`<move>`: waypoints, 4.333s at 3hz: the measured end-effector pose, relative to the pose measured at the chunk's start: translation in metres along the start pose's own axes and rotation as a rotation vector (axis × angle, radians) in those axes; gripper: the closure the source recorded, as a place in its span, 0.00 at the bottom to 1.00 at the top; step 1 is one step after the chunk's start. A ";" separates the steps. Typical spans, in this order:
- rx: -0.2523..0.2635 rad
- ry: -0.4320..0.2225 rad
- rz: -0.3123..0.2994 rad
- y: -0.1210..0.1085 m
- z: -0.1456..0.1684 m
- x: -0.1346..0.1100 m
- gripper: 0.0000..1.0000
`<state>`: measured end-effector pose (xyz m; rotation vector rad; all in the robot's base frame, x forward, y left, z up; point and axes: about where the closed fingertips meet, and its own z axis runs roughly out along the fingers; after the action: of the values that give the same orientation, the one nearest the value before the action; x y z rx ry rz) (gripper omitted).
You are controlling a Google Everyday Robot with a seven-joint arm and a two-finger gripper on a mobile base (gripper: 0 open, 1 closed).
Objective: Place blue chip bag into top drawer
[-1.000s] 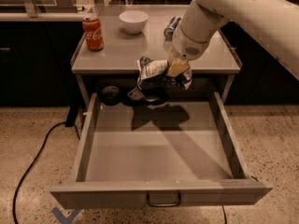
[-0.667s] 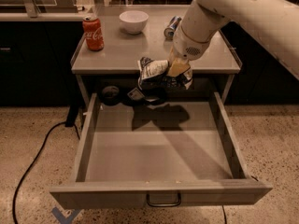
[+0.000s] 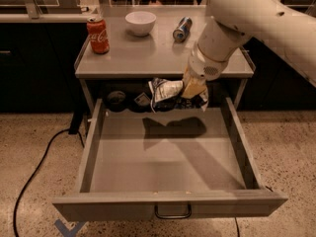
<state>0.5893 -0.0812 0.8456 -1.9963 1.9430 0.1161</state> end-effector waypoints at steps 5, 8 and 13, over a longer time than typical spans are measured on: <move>-0.110 0.028 0.141 0.072 0.107 0.093 1.00; -0.124 -0.110 0.097 0.069 0.181 0.061 1.00; -0.127 -0.110 0.097 0.070 0.183 0.061 0.12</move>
Offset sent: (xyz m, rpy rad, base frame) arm -0.0610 -0.0761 -0.1508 -0.0432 0.1978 -0.1405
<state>0.5577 -0.0840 0.6430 -1.9278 2.0066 0.3747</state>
